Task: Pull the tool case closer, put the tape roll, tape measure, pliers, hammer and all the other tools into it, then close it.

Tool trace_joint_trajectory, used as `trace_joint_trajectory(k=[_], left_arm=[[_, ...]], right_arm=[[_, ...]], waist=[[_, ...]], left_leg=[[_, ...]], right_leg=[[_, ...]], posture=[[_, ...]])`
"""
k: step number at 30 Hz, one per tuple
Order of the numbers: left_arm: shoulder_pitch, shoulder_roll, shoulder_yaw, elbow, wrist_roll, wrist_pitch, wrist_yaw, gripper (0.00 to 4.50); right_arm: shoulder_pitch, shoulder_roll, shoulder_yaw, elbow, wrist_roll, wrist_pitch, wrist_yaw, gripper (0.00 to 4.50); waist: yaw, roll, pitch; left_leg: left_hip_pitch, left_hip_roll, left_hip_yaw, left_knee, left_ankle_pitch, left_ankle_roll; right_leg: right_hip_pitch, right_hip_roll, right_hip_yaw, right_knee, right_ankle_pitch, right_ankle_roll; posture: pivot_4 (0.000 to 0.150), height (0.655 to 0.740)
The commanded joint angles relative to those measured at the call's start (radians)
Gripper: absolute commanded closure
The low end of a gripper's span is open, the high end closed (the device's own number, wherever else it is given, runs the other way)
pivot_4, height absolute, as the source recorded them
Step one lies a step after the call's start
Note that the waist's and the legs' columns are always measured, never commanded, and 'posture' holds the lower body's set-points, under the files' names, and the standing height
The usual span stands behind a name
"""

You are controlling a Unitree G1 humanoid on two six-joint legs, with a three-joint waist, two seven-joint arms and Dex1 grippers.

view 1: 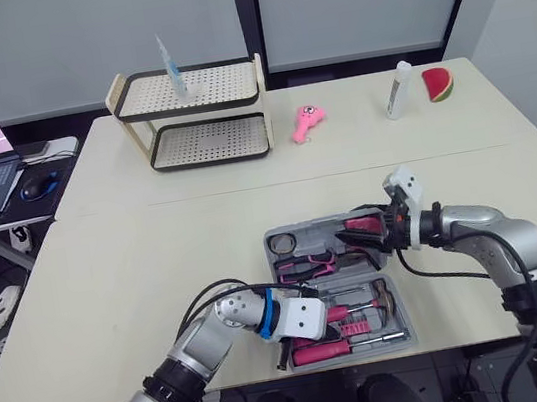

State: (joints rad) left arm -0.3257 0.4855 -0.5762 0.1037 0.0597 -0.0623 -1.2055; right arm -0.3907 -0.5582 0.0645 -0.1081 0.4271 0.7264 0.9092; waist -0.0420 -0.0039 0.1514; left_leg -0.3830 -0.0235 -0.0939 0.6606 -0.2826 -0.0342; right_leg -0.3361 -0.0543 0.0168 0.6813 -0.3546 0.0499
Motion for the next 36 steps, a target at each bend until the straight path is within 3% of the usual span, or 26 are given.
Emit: trace_joint_trajectory(k=[1,9,15,19,23,27,30,34,36], left_arm=[[0.048,0.06,0.037,-0.069,-0.037,0.105,-0.024,4.5],[0.154,0.275,0.217,-0.299,-0.21,0.272,-0.089,4.5],[0.259,0.396,0.336,-0.32,-0.259,0.315,-0.081,4.5],[0.311,0.422,0.388,-0.304,-0.263,0.322,-0.053,4.5],[0.335,0.408,0.403,-0.306,-0.25,0.335,-0.001,4.5],[0.319,0.354,0.367,-0.32,-0.216,0.358,0.071,4.5],[0.293,0.31,0.337,-0.326,-0.186,0.382,0.114,4.5],[0.25,0.269,0.289,-0.297,-0.13,0.383,0.153,4.5],[0.226,0.255,0.263,-0.275,-0.098,0.375,0.165,4.5]], right_arm=[[0.03,-0.054,0.021,-0.111,-0.02,-0.067,0.041,0.02],[0.131,-0.192,0.038,-0.31,-0.059,-0.123,0.076,0.02],[0.324,-0.445,-0.058,-0.519,-0.074,-0.155,0.176,0.02],[0.542,-0.619,-0.207,-0.566,-0.123,-0.25,0.3,0.02],[0.675,-0.667,-0.325,-0.575,-0.125,-0.265,0.365,0.02],[0.61,-0.642,-0.205,-0.516,-0.244,-0.299,0.253,0.02],[0.551,-0.618,-0.093,-0.473,-0.337,-0.296,0.187,0.65],[0.458,-0.564,0.067,-0.424,-0.455,-0.292,0.133,2.0],[0.421,-0.537,0.137,-0.409,-0.497,-0.285,0.13,2.42]], waist=[[0.0,0.0,0.0],[0.009,-0.001,0.008],[0.02,-0.001,0.013],[0.025,-0.003,0.014],[0.025,-0.003,0.015],[0.017,-0.004,0.015],[0.016,-0.004,0.015],[0.016,-0.005,0.016],[0.016,-0.005,0.016]], left_leg=[[0.0,0.0,-0.001,0.0,0.0,0.0],[-0.002,0.0,-0.003,0.0,0.0,0.0],[-0.004,-0.001,-0.004,0.0,0.0,0.0],[-0.006,-0.002,-0.005,0.001,0.0,0.0],[-0.006,-0.001,-0.005,0.001,0.0,0.0],[-0.005,-0.001,-0.004,0.001,0.0,0.0],[-0.005,-0.001,-0.004,0.001,0.0,0.0],[-0.006,-0.001,-0.005,0.001,0.0,0.0],[-0.006,-0.001,-0.004,0.002,0.0,0.0]], right_leg=[[0.0,0.0,0.0,0.0,0.0,0.0],[-0.001,-0.001,0.0,0.0,0.0,0.0],[-0.001,-0.002,0.0,-0.002,0.0,0.0],[-0.001,-0.002,-0.001,-0.002,0.0,0.0],[-0.001,-0.002,-0.001,-0.001,0.0,0.0],[-0.001,-0.001,0.0,-0.001,0.0,0.0],[-0.001,-0.001,-0.001,-0.001,0.0,0.0],[-0.001,-0.001,-0.001,-0.001,0.0,0.0],[-0.001,-0.001,-0.001,-0.001,0.0,0.0]], posture=[[0.15,0.729],[0.15,0.729],[0.15,0.729],[0.15,0.729],[0.15,0.729],[0.15,0.729],[0.15,0.729],[0.15,0.729],[0.15,0.729]])
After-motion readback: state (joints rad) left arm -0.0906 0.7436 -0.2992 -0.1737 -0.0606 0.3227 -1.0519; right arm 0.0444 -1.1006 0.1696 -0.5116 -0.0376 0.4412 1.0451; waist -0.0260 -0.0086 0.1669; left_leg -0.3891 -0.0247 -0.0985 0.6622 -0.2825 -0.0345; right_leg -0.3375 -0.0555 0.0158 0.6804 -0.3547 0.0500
